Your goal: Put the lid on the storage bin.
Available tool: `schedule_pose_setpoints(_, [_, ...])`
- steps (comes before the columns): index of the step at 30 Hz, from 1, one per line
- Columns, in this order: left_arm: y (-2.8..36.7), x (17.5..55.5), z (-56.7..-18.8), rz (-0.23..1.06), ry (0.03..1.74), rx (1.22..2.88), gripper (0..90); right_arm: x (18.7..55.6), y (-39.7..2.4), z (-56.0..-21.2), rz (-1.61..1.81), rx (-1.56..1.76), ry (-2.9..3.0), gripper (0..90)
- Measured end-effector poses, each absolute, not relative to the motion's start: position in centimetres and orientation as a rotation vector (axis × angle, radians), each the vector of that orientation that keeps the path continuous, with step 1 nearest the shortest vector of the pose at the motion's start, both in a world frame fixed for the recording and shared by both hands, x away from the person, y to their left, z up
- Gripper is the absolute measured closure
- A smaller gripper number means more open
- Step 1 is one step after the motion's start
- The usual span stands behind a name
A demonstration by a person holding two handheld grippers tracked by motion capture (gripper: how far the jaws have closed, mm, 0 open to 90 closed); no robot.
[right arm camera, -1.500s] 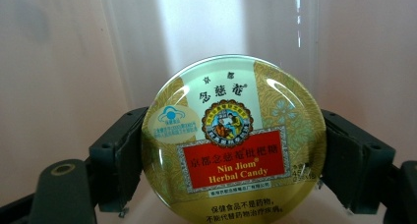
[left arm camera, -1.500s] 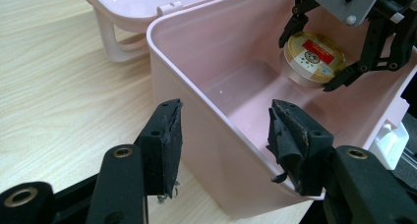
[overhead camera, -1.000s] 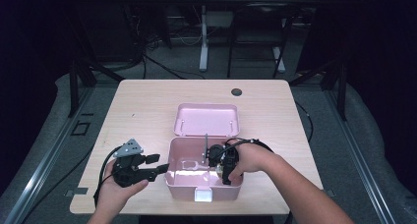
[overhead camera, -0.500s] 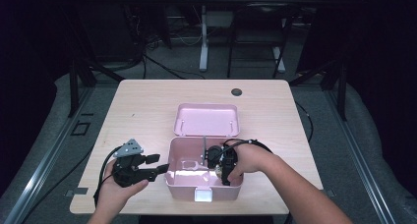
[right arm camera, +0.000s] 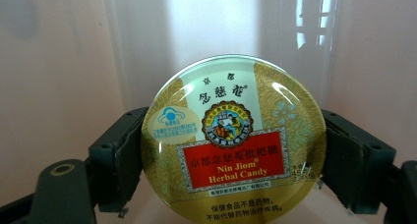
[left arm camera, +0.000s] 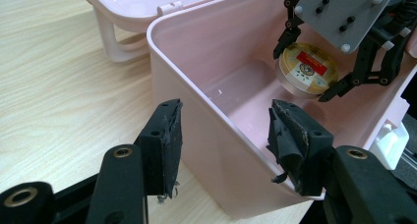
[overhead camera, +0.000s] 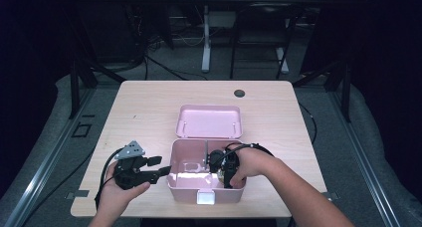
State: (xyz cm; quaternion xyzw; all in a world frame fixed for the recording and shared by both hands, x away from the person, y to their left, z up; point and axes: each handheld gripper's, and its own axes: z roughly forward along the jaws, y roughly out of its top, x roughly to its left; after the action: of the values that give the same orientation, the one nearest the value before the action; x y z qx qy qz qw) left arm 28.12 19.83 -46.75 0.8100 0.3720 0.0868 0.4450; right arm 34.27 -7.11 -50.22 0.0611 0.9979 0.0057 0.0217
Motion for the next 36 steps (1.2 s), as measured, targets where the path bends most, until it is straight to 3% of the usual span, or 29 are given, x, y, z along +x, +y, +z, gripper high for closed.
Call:
schedule_pose_setpoints(13, [19.9,28.1,-46.6,0.219,0.919,2.001,46.6,34.3,-7.2,-49.8,0.053,0.190,3.090,15.8])
schedule_pose_setpoints(36, [19.7,27.9,-46.5,0.227,0.907,2.007,50.2,33.8,-8.0,-45.0,0.174,0.290,3.020,24.1])
